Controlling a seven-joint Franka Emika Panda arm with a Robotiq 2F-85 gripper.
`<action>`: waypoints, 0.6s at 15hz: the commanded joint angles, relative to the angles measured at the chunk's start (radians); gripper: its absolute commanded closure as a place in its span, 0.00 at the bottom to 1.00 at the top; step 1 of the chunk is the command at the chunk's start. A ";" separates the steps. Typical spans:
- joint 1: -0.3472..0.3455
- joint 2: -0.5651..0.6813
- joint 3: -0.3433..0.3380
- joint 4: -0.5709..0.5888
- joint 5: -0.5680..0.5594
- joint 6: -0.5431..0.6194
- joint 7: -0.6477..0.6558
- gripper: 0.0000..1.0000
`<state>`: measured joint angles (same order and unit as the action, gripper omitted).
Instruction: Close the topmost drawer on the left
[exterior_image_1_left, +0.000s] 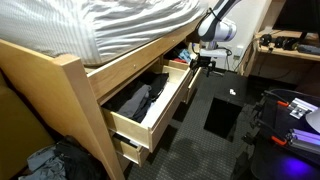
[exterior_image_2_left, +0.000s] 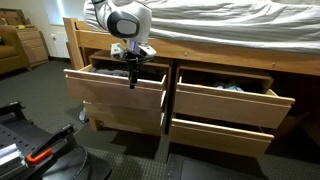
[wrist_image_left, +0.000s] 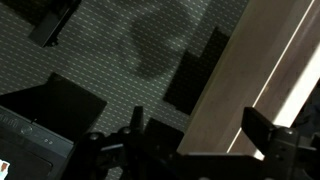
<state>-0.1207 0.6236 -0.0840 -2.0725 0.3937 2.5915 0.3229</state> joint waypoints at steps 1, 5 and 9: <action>-0.037 0.025 -0.023 0.002 -0.023 0.010 -0.039 0.00; -0.200 0.210 0.038 0.152 0.106 0.281 -0.090 0.00; -0.278 0.250 0.066 0.188 0.095 0.336 -0.111 0.00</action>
<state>-0.3992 0.8768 -0.0188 -1.8813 0.4994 2.9289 0.2016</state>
